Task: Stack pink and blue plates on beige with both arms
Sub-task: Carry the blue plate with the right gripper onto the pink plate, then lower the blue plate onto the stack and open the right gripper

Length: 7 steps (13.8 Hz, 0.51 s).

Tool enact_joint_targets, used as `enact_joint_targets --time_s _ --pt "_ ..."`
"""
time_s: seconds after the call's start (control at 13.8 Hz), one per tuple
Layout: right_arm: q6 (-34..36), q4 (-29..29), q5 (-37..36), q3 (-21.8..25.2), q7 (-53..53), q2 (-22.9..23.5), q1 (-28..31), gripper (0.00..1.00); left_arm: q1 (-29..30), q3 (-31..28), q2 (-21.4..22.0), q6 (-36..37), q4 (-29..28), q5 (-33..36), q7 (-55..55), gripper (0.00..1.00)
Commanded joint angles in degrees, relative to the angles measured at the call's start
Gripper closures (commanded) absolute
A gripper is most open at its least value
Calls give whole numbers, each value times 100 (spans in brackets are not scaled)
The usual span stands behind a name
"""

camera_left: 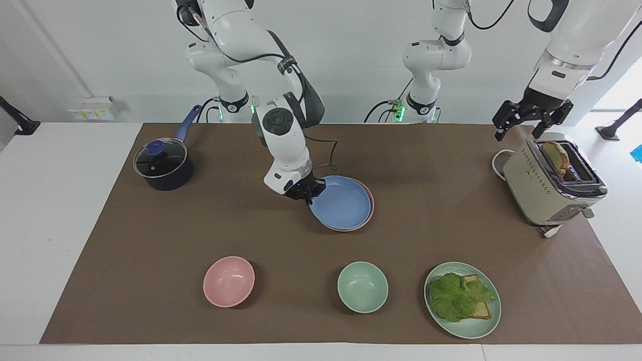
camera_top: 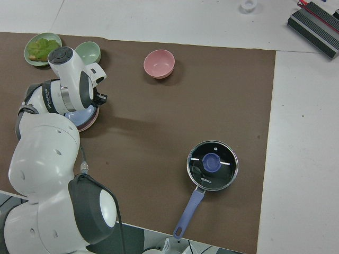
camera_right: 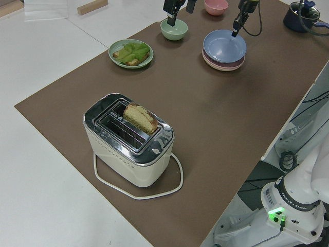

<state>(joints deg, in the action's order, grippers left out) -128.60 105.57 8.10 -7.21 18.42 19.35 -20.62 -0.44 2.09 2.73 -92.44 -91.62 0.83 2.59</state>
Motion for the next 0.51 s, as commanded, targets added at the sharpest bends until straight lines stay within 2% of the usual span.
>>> enact_joint_targets --time_s 0.0,0.44 --pt "-130 122 165 -27 -31 -46 -30 100 52 46 26 95 30 75 -22 0" --pt "-156 140 340 -27 -49 -19 -30 100 52 46 26 95 30 66 -22 0"
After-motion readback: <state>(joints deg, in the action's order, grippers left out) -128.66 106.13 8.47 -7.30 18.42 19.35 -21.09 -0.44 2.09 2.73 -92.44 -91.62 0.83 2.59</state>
